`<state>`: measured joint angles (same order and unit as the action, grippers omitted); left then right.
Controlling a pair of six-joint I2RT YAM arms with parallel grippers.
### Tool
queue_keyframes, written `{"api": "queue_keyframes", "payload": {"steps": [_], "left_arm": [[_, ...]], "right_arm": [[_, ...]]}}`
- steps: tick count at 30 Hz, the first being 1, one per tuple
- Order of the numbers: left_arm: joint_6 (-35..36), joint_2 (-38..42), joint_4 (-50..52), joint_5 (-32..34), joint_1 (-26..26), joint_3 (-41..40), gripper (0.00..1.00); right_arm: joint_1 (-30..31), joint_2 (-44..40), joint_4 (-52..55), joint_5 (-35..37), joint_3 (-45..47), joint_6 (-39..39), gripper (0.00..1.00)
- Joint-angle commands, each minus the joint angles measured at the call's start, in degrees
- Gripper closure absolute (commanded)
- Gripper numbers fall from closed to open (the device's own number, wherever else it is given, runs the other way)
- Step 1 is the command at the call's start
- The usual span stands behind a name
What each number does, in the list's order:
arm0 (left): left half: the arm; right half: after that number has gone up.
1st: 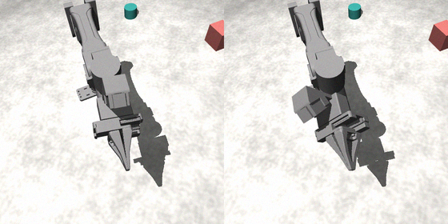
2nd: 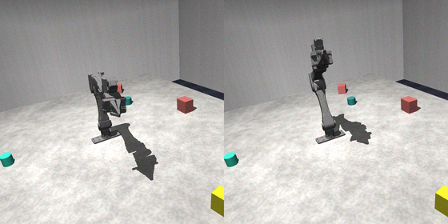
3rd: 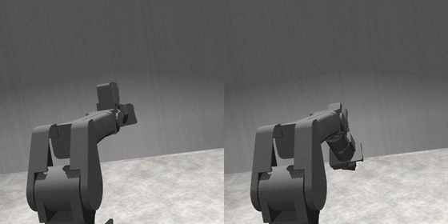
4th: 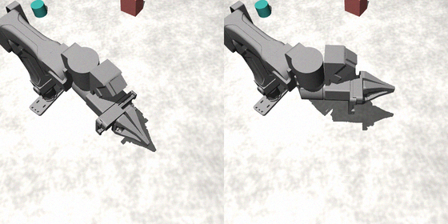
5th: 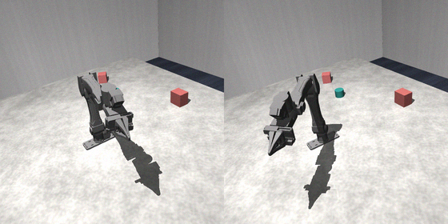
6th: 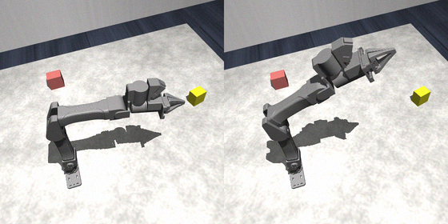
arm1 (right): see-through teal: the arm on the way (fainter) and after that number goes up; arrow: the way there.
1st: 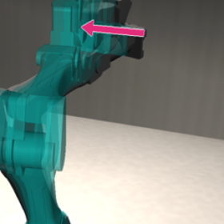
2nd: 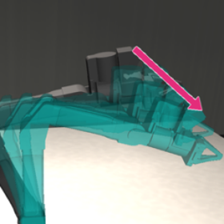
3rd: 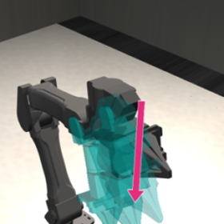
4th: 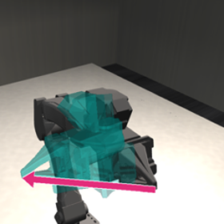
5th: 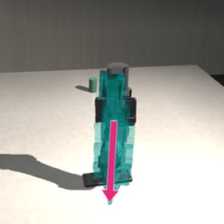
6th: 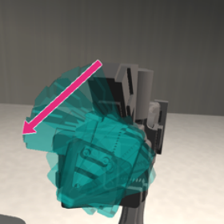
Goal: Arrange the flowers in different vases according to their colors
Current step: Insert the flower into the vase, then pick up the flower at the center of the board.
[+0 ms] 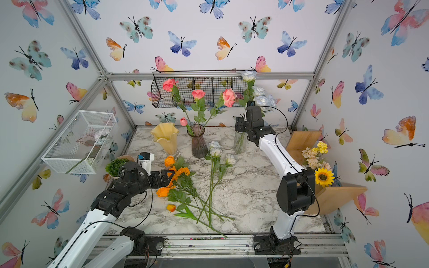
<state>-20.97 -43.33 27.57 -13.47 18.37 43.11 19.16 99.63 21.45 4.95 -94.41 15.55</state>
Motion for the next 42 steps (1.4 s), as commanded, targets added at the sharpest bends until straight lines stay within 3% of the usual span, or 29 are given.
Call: {"api": "queue_keyframes", "payload": {"steps": [1,18,26,31,37,42], "left_arm": [[0.7,0.7,-0.7,-1.1,-0.3,-0.2,0.01],[0.8,0.8,-0.7,-1.3,-0.3,-0.3,0.01],[0.8,0.4,-0.7,-1.6,-0.3,-0.2,0.01],[0.8,0.0,-0.7,-2.0,-0.3,-0.2,0.01],[1.0,-1.0,-0.8,-3.5,0.1,-0.1,0.01],[1.0,-1.8,-0.8,-3.8,0.1,0.0,0.01]], "right_arm": [[-0.3,-4.9,5.8,-4.0,3.0,1.8,0.26],[-0.3,-23.7,7.0,-8.7,18.3,1.9,0.16],[-0.3,-26.4,6.9,-24.0,19.6,4.3,0.18],[1.4,-28.4,4.8,-27.5,25.6,8.7,0.24],[8.3,-28.4,2.0,-24.6,33.2,13.7,0.32],[11.8,-24.6,-2.6,-24.5,39.3,19.2,0.48]]}}
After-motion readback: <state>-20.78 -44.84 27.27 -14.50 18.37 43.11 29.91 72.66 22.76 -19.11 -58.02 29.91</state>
